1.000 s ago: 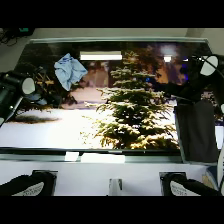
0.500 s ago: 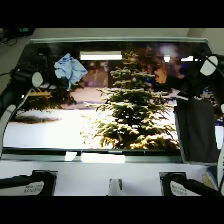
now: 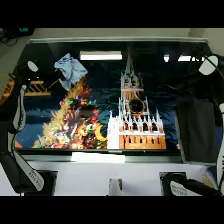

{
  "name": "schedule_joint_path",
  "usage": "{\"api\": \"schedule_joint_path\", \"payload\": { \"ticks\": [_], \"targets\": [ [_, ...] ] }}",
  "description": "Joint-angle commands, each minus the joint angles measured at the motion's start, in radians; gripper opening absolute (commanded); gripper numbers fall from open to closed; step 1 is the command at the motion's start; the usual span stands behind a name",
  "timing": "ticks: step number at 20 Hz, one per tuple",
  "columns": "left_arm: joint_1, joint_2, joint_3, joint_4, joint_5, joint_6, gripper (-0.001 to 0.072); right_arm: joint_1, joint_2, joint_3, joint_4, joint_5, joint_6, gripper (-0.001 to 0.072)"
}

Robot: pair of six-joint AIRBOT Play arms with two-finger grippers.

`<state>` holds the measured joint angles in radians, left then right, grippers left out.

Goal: Fold the shirts.

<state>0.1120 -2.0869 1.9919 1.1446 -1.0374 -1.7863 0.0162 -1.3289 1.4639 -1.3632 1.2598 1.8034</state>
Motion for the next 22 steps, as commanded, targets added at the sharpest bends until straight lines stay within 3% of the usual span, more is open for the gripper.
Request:
{"api": "schedule_joint_path", "payload": {
  "ticks": [1, 6, 7, 8, 9, 10, 12, 16, 19, 22],
  "targets": [
    [0.033, -0.057, -0.008, -0.224, 0.145, 0.101, 0.0720, 0.001, -0.007, -0.003, 0.035, -0.015, 0.000, 0.0654],
    [0.018, -0.083, -0.008, -0.232, 0.215, 0.090, 0.0720, 0.001, -0.009, -0.003, 0.047, -0.011, 0.000, 0.0654],
    [0.018, -0.087, -0.008, -0.241, 0.218, 0.079, 0.0671, 0.001, -0.009, -0.003, 0.054, -0.007, 0.000, 0.0654],
    [0.018, -0.088, -0.008, -0.240, 0.214, 0.080, 0.0435, 0.001, -0.009, -0.003, 0.061, -0.001, 0.000, 0.0654],
    [0.019, -0.088, -0.008, -0.240, 0.204, 0.080, 0.0076, 0.001, -0.009, -0.003, 0.066, 0.006, 0.000, 0.0653],
    [0.022, -0.088, -0.008, -0.246, 0.179, 0.079, 0.0036, 0.001, -0.009, -0.003, 0.081, 0.023, 0.000, 0.0653],
    [0.030, -0.078, 0.006, -0.268, 0.095, 0.098, 0.0035, 0.001, -0.009, -0.003, 0.095, 0.050, -0.007, 0.0654],
    [-0.023, 0.140, 0.013, -0.270, -0.005, 0.420, 0.0034, 0.001, -0.009, -0.003, 0.094, 0.030, -0.139, 0.0654],
    [-0.120, 0.423, 0.013, -0.270, 0.051, 0.433, 0.0034, 0.001, -0.006, 0.004, 0.094, -0.034, -0.282, 0.0653],
    [-0.244, 0.704, 0.013, -0.198, 0.075, 0.427, 0.0034, 0.001, 0.040, 0.021, 0.094, 0.039, -0.278, 0.0653]
  ]
}}
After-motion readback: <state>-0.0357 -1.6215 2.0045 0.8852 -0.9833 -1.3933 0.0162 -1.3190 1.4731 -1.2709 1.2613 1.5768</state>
